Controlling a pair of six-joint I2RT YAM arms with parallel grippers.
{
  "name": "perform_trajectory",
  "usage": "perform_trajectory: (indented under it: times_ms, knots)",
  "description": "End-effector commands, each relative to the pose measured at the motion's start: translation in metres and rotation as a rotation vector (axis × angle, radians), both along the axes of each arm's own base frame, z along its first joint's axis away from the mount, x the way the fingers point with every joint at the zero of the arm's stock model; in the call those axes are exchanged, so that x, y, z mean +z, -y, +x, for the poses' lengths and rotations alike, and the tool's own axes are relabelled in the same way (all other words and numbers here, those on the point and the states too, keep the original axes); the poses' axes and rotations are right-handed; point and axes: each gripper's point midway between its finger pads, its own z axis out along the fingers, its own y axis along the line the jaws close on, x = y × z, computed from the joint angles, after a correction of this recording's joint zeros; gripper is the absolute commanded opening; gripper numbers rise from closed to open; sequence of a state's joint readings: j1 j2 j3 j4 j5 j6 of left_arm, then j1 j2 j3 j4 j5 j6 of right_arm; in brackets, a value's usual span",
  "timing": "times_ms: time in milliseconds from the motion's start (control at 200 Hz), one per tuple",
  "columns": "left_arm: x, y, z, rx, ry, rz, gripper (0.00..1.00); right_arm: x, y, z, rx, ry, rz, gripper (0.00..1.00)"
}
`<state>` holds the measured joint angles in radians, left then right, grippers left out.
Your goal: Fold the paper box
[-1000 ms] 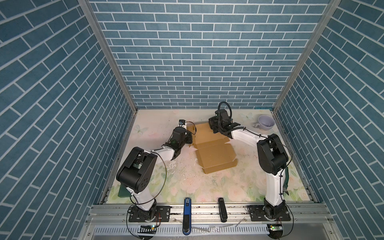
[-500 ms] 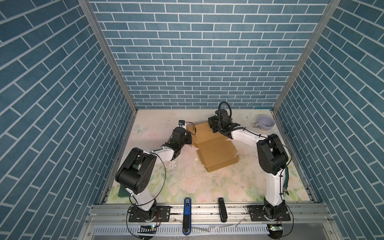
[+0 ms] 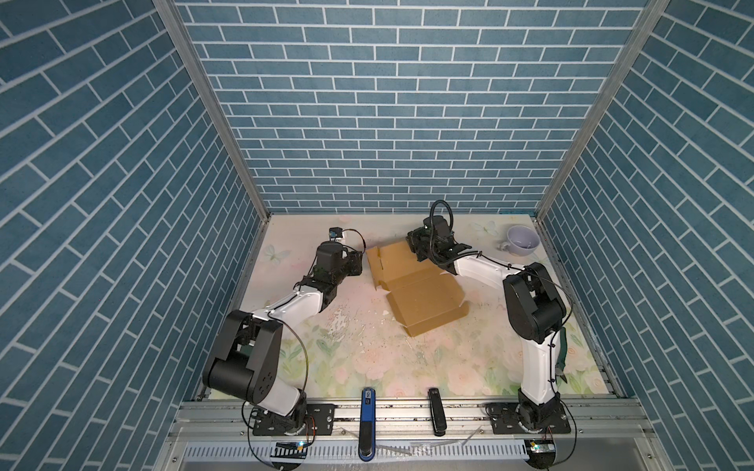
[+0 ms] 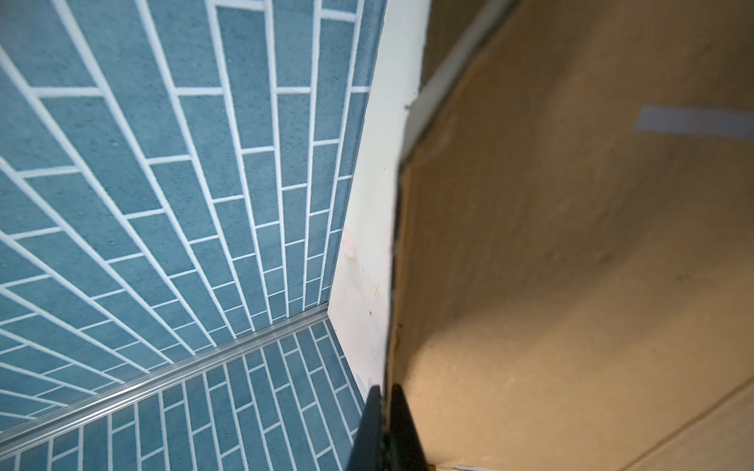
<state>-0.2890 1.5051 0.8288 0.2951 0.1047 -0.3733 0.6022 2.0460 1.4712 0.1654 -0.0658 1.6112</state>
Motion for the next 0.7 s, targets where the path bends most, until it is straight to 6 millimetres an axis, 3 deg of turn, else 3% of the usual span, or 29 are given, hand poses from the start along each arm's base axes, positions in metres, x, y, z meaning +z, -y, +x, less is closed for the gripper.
perform_trajectory:
  times_ms: [0,250,365,690]
  knots:
    - [-0.007,-0.007,-0.009,-0.029,-0.066,-0.018,0.49,0.008,-0.004,-0.008,0.065,0.058,0.012,0.00]
    - [-0.034,-0.002,-0.013,-0.082,-0.122,-0.025,0.49,0.011,0.000,-0.015,0.094,0.097,0.043,0.00]
    - [-0.047,0.004,-0.016,-0.110,-0.143,-0.046,0.49,0.022,-0.003,-0.015,0.122,0.141,0.062,0.00]
    - [-0.052,0.013,-0.016,-0.143,-0.146,-0.093,0.49,0.051,-0.010,-0.019,0.197,0.218,0.072,0.00]
